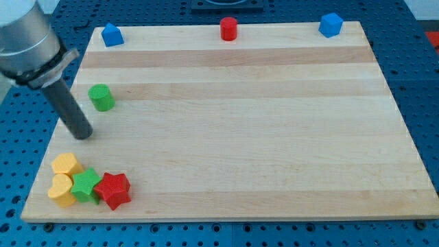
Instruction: Slide the green circle towards the bottom left of the board
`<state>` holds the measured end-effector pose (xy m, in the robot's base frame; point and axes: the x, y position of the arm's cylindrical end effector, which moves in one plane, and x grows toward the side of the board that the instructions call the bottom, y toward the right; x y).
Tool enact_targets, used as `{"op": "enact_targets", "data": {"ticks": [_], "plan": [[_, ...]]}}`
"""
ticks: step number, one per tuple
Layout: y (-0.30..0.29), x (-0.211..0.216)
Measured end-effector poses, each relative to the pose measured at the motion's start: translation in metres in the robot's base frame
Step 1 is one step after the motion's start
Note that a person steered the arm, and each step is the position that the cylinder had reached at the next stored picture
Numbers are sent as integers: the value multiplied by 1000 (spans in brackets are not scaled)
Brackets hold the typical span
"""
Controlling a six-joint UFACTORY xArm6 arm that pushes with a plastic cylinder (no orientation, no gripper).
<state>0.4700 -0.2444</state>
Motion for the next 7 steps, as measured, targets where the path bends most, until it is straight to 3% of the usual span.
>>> {"op": "enact_targets", "data": {"ticks": [2, 4, 5, 7], "plan": [[47, -66], [34, -139], [1, -137], [22, -60]]}}
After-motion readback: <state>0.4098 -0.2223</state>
